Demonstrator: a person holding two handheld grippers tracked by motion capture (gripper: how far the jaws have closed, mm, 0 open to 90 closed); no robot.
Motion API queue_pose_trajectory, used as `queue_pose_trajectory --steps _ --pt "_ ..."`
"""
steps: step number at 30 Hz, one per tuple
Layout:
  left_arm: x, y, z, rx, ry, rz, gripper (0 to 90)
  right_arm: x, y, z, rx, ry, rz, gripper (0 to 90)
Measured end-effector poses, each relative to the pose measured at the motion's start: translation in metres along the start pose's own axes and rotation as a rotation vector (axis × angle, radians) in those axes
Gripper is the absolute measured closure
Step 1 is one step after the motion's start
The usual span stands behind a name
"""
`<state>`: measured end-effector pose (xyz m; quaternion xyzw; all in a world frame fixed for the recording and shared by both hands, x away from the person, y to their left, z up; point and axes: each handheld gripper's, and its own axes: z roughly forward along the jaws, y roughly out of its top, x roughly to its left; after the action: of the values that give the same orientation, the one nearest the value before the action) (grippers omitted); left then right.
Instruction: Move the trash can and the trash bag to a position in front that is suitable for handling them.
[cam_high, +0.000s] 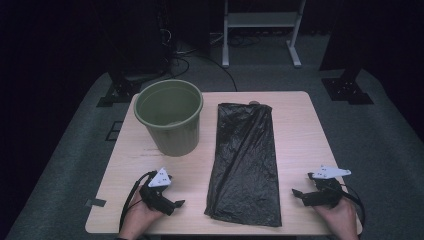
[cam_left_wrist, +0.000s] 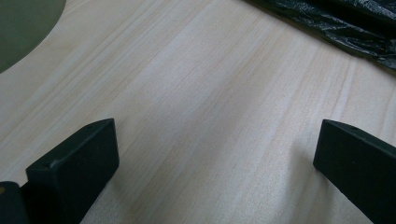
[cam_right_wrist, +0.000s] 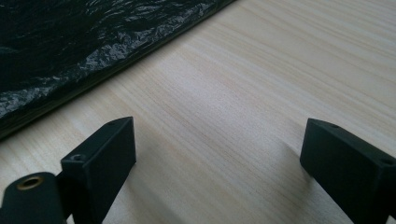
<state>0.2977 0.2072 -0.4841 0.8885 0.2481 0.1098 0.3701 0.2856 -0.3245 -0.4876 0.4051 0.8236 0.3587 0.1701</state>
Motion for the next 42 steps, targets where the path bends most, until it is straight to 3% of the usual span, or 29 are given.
queue_pose_trajectory --steps 6,14,17,21,23,33,36,42 --pt "0.000 0.000 0.000 0.000 0.000 0.000 0.0 0.000 0.000 0.000 -0.001 -0.001 0.005 11.2" --pt "0.000 0.000 0.000 0.000 0.000 0.000 0.0 0.003 0.003 -0.005 -0.015 0.006 0.061 14.3" --pt "0.000 0.000 0.000 -0.001 0.000 0.000 0.0 0.005 0.007 -0.009 -0.037 0.028 0.076 20.3" --pt "0.000 0.000 0.000 0.000 -0.001 0.000 0.0 0.009 0.011 -0.010 -0.037 0.026 0.072 21.4" --pt "0.000 0.000 0.000 -0.001 0.000 0.000 0.0 0.011 0.012 -0.010 -0.037 0.047 0.082 22.0" --pt "0.000 0.000 0.000 0.000 0.000 0.000 0.0 0.033 0.030 -0.001 -0.012 0.042 0.018 25.4" --pt "0.000 0.000 0.000 0.000 0.000 0.000 0.0 0.045 0.041 0.010 -0.003 0.073 -0.016 25.5" --pt "0.000 0.000 0.000 0.000 0.000 0.000 0.0 0.053 0.046 0.023 0.025 0.092 -0.024 27.6"
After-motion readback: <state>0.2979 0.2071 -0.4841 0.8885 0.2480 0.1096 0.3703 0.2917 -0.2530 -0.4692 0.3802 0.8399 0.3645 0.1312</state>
